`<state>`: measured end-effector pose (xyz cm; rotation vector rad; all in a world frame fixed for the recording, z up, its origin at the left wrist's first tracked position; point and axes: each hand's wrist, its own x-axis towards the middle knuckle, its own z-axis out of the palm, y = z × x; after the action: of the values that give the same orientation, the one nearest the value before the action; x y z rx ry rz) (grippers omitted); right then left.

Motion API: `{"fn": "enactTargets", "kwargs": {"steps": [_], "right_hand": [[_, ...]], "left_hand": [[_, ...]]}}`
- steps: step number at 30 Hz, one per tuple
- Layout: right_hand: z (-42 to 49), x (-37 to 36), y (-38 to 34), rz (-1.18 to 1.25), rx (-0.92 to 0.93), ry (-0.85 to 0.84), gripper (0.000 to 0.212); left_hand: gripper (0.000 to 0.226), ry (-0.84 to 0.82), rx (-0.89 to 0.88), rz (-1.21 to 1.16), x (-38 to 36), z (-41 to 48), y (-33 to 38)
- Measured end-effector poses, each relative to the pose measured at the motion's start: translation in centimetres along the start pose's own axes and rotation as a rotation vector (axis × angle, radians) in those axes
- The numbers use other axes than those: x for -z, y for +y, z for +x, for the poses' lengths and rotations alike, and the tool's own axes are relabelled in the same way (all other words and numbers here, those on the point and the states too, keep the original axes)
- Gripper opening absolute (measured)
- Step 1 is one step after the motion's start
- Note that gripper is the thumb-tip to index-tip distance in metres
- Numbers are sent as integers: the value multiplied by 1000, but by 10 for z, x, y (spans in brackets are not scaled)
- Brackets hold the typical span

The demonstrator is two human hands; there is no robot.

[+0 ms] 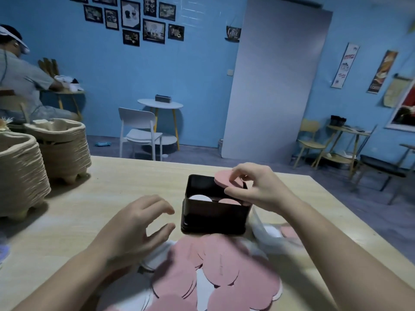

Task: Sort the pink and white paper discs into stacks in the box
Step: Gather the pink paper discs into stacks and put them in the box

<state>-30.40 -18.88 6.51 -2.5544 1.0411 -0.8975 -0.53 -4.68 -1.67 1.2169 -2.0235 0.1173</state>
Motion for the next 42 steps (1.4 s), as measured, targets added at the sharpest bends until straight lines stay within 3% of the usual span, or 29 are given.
{"fn": "enactTargets", "kwargs": {"steps": [5,11,19,23,30,36,42], "right_hand": [[5,-4,28,-130,-114,-63,29],[8,-15,35,-311,-120,-113,52],[6,-13,36,-344,-131,-127,59],[1,-13,34,-271,-50,-46,30],[-17,-30,0,-74,181,70,15],[-28,-70,-51,32,309,1,19],[-24,-119,-91,88,461,-165,15]], "left_hand": [[23,-54,-5,12,-5,-3,1],[20,-80,-10,-10,-6,-3,1],[19,-97,15,-2,2,-8,5],[18,-106,53,-29,15,-11,3],[16,-151,157,-4,47,-34,-16],[23,-215,303,-26,63,-61,-27],[38,-375,326,29,68,-75,-32]]}}
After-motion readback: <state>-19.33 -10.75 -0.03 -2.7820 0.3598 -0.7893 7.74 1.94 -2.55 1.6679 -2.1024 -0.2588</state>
